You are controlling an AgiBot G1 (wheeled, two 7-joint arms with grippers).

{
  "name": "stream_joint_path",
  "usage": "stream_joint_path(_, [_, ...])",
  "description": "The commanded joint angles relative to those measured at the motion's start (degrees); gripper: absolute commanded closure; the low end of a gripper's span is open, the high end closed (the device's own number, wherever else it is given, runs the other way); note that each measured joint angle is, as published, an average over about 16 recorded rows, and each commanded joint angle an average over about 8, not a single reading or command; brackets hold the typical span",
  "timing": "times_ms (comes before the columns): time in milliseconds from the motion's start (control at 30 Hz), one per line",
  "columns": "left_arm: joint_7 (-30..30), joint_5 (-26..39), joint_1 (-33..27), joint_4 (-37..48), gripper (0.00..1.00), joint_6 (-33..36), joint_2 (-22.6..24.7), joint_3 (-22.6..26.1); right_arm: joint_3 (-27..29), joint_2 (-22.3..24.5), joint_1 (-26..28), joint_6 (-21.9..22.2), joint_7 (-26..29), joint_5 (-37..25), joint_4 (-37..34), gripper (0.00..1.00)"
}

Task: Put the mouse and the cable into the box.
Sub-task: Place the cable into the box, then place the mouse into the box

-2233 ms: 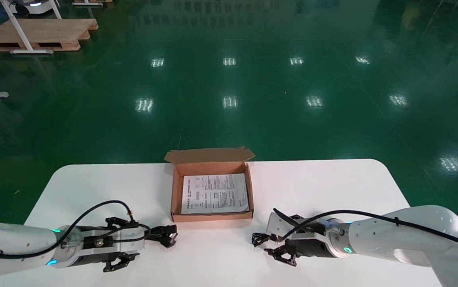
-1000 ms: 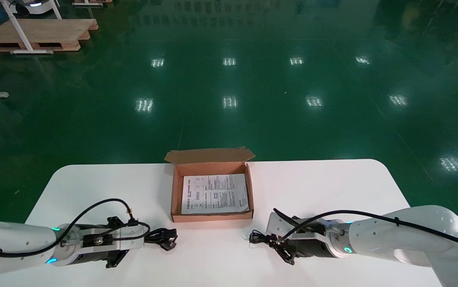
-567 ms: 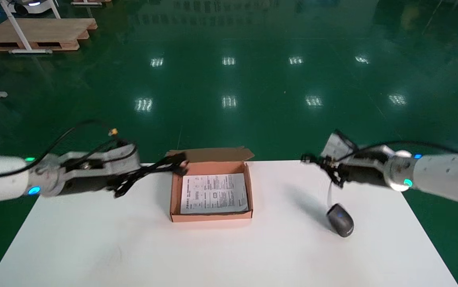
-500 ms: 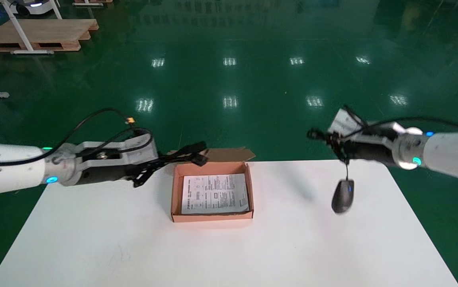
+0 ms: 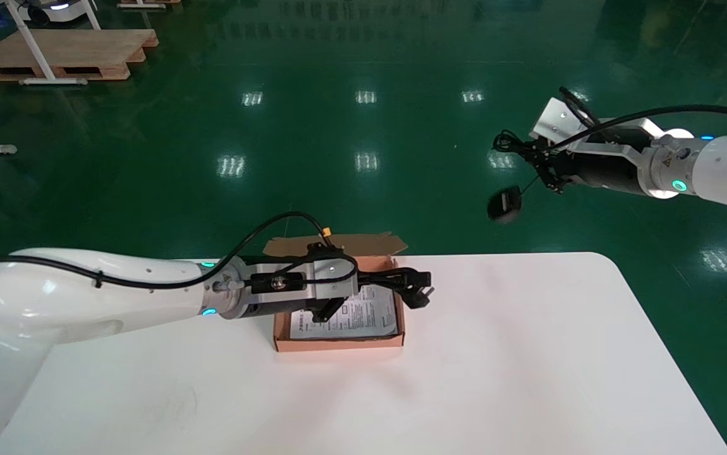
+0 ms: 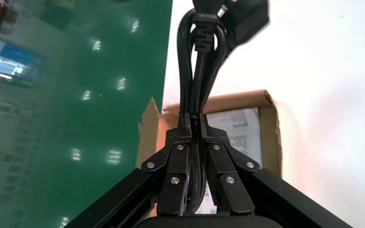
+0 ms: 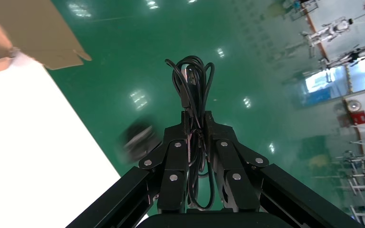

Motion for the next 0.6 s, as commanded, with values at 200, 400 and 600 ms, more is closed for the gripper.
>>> stream_joint_path(200, [1.2,3.0,0.3,0.1,1.00,-2.8,0.6,1.2,0.0,0.0,-0.1,-0.1,0.0,0.0,0.0,1.00])
stream_joint_path(400, [5.3,11.7,2.3,3.8,1.00,-15.3,4.9,5.4,0.0,0.0,-0.1,-0.1,0.0,0.0,0.0,1.00])
stream_joint_path(600, [5.4,13.3,3.4,7.5,1.00,-23.8,6.5,11.7,0.0,0.0,-0.1,-0.1,0.0,0.0,0.0,1.00])
